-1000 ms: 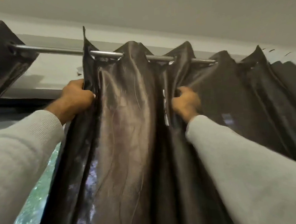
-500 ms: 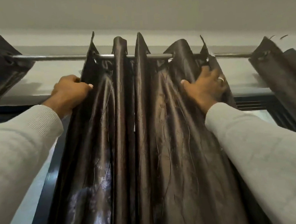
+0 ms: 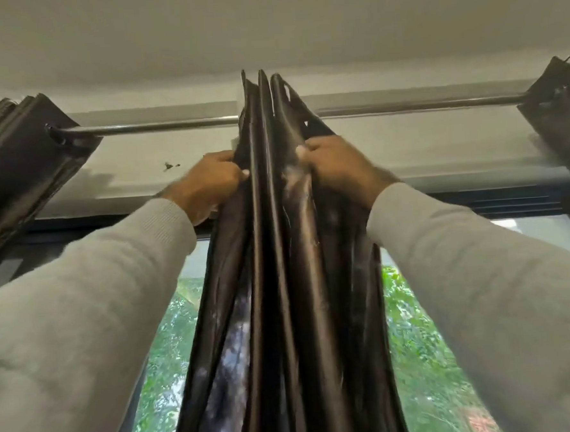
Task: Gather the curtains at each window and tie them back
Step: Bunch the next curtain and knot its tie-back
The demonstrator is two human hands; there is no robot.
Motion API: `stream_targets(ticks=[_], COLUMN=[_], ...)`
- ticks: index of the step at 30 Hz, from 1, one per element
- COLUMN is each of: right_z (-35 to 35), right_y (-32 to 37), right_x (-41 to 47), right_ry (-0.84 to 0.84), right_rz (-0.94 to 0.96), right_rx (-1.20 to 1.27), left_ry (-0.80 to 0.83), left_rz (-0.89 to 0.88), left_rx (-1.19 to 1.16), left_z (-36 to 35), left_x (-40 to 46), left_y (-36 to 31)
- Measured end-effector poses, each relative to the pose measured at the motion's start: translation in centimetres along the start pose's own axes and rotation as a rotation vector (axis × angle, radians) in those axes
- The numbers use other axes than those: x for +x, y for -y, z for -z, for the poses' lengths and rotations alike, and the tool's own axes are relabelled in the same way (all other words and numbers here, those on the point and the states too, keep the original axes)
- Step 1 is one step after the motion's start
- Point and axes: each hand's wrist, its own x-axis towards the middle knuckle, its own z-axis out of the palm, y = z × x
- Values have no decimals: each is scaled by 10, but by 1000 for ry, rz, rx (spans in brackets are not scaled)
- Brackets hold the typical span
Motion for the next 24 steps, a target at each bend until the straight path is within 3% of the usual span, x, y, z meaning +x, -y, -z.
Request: stream_targets(ticks=[3,5,6,9,15,18,21,24], right_z=[27,33,37,35,-23,-26,0,11], right_y=[-20,-30,-34,-36,1,-1,-15,-27], right_x=[-13,-20,-21,-18,-21,-13,-22,-17], right_ry=[-539,-670,-637,-331,78,145,173,-32], right_rz=[43,48,-23,-278,1,53,-16,-115], right_rx=[-222,-387,-405,-177,-153,-17,266,465], left_ry=[-132,-245,-290,-336,-43,34,53,3], left_rz=[52,53,58,75,-42,-44,-19,14], left_rx=[-19,-33,-41,-11,116,174,191,-68], left_z=[15,22,24,23,-15,-13,12,33], left_x=[3,5,8,9,1,8,12,6], left_y=[5,7,9,11,-1,-16,-11,-3])
